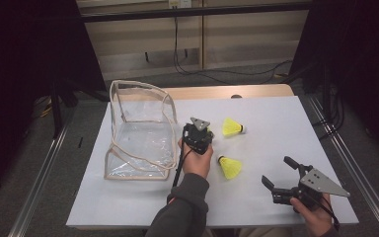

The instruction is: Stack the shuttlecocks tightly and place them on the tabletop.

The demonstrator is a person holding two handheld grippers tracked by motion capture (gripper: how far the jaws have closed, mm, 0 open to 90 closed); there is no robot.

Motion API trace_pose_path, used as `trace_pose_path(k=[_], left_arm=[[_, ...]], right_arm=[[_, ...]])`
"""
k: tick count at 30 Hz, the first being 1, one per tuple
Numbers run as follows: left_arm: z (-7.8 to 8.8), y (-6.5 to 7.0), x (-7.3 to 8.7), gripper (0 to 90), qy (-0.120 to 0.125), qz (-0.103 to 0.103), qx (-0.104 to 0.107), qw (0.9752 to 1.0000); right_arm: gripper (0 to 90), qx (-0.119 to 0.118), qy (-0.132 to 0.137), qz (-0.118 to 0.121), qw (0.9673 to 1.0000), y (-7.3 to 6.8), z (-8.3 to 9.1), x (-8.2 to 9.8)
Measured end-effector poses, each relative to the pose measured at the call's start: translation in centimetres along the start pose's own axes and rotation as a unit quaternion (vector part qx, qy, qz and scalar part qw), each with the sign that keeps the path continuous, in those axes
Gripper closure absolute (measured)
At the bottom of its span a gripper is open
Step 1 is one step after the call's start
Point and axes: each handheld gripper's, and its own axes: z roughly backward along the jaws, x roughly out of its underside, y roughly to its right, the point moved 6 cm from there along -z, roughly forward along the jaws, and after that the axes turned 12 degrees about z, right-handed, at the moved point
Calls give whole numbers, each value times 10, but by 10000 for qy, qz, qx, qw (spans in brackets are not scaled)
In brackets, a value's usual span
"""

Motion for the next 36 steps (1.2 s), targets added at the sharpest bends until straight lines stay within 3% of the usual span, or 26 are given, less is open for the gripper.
trace_pose_path(k=[5,12,15,28,36], left_arm=[[-2,-3,2,878,-77,-22,-107,9999],[-8,-6,1,790,7,-18,-286,9996],[-10,-5,0,784,102,-14,-264,9996],[-22,1,2,851,101,-123,-174,9997],[-17,-5,-2,882,85,-276,-331,9990]], right_arm=[[22,9,-5,6,10000,0,0,0],[22,4,-4,16,10000,0,0,0],[22,-4,13,-1,10000,0,0,0],[22,-12,17,-5,10000,1,0,0],[22,-22,22,-6,10000,0,0,0]])
